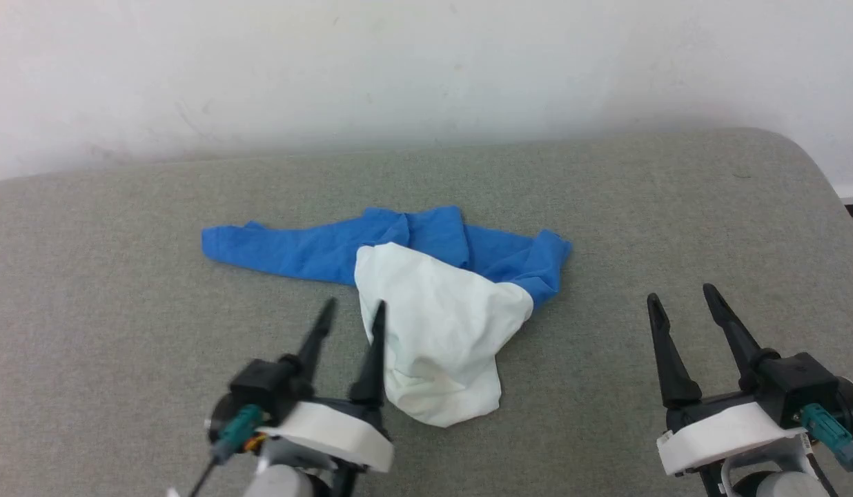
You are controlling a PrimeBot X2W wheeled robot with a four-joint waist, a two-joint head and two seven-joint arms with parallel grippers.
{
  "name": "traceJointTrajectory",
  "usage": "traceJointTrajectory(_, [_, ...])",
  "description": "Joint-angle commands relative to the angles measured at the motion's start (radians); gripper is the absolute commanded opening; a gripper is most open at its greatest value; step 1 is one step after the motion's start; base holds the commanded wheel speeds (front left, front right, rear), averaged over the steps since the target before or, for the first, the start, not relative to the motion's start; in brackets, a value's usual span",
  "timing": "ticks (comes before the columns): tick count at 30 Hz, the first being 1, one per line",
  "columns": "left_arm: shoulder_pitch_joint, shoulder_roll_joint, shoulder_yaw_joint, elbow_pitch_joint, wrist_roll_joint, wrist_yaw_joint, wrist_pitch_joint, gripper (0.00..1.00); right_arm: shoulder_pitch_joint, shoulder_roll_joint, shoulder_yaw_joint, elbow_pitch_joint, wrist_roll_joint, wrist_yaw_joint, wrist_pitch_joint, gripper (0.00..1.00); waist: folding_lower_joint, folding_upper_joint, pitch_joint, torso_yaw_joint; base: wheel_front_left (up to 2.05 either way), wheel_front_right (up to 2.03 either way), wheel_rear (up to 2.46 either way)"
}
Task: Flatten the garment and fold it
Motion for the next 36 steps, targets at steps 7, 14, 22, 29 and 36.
traceJointTrajectory(7, [0.053, 0.056, 0.151, -0.076, 0.033, 0.026, -0.005, 1.00, 0.024, 0.002, -0.006, -0.005, 0.008, -0.001, 0.017, 1.00, 0.0001, 0.0000, -0.011, 0.010, 0.00, 0.00, 0.00])
traceJointTrajectory(14, [0.123, 0.072, 0.269, -0.162, 0.078, 0.018, -0.005, 1.00, 0.018, 0.002, -0.039, 0.025, 0.020, -0.001, 0.035, 1.00, 0.0001, 0.0000, -0.018, 0.042, 0.00, 0.00, 0.00])
traceJointTrajectory(22, [0.149, 0.047, 0.302, -0.200, 0.118, -0.011, -0.005, 1.00, -0.100, 0.002, -0.097, 0.161, 0.007, -0.001, 0.100, 1.00, 0.0001, 0.0000, 0.019, 0.104, 0.00, 0.00, 0.00])
traceJointTrajectory(29, [0.086, 0.005, 0.293, -0.226, 0.125, -0.044, -0.005, 1.00, -0.341, -0.055, -0.100, 0.439, 0.055, -0.001, 0.249, 1.00, 0.0001, 0.0000, 0.092, 0.167, 0.00, 0.00, 0.00])
traceJointTrajectory(36, [0.035, -0.017, 0.284, -0.241, 0.124, -0.075, -0.005, 1.00, -0.552, -0.147, 0.018, 0.688, 0.179, -0.001, 0.383, 1.00, 0.0001, 0.0000, 0.166, 0.233, 0.00, 0.00, 0.00])
